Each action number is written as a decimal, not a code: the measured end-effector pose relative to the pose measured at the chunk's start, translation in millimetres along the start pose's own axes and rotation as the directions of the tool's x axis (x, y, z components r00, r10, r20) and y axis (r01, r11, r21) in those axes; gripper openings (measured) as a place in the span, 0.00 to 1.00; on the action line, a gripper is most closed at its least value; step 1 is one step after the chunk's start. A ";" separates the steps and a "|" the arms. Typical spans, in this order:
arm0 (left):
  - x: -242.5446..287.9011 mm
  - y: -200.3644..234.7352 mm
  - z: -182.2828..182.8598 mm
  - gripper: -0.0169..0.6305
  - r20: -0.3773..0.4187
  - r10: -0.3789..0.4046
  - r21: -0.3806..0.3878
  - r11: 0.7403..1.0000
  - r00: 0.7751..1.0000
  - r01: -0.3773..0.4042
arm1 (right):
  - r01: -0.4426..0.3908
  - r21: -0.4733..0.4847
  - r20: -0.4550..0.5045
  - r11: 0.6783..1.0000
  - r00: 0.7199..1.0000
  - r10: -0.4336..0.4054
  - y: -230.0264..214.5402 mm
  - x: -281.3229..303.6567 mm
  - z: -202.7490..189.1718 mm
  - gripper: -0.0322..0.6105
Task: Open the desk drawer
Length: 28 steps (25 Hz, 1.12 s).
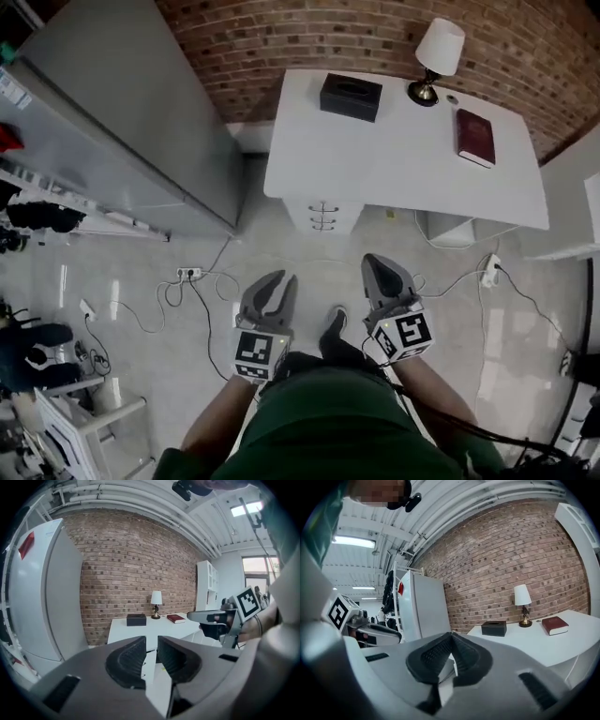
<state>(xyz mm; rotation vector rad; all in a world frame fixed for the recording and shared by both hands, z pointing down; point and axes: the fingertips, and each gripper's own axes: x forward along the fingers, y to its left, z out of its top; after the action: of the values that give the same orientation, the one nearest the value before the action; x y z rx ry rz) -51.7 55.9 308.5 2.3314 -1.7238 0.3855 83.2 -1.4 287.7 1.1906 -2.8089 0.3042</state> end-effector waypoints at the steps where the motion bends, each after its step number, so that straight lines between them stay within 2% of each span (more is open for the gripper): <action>1: 6.9 2.3 -0.6 0.14 -0.005 0.001 0.001 1.000 1.000 -0.001 | -0.001 0.001 -0.002 1.000 1.000 0.001 -5.2 6.0 -1.6 0.05; 9: 52.7 23.5 -17.4 0.14 -0.061 -0.040 0.004 0.999 0.997 0.040 | 0.023 0.014 -0.061 1.000 0.998 -0.022 -32.4 50.5 -26.4 0.05; 14: 81.4 41.0 -55.3 0.14 -0.124 -0.093 -0.005 0.996 0.988 0.093 | 0.073 0.035 -0.128 0.997 0.989 -0.068 -46.5 75.7 -72.3 0.05; 18: 112.2 63.9 -80.6 0.14 -0.145 -0.100 0.020 0.994 0.984 0.104 | 0.117 0.040 -0.172 0.992 0.979 -0.109 -64.0 101.3 -113.9 0.05; 20: 124.8 76.0 -91.8 0.14 -0.152 -0.090 0.018 0.995 0.984 0.093 | 0.146 0.080 -0.193 0.986 0.973 -0.129 -72.7 110.0 -137.4 0.05; 23: 141.7 89.6 -109.9 0.14 -0.158 -0.076 -0.003 0.997 0.984 0.076 | 0.176 0.192 -0.207 0.965 0.969 -0.136 -84.2 123.6 -175.5 0.05; 28: 163.0 94.4 -138.3 0.14 -0.167 -0.084 -0.018 0.996 0.982 0.082 | 0.180 0.399 -0.220 0.899 0.971 -0.097 -96.2 155.6 -250.8 0.05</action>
<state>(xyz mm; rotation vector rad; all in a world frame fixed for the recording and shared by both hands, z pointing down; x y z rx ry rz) -107.8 -73.3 495.0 2.2818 -1.5426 0.5386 42.1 -123.3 570.2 1.3403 -2.5423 0.9929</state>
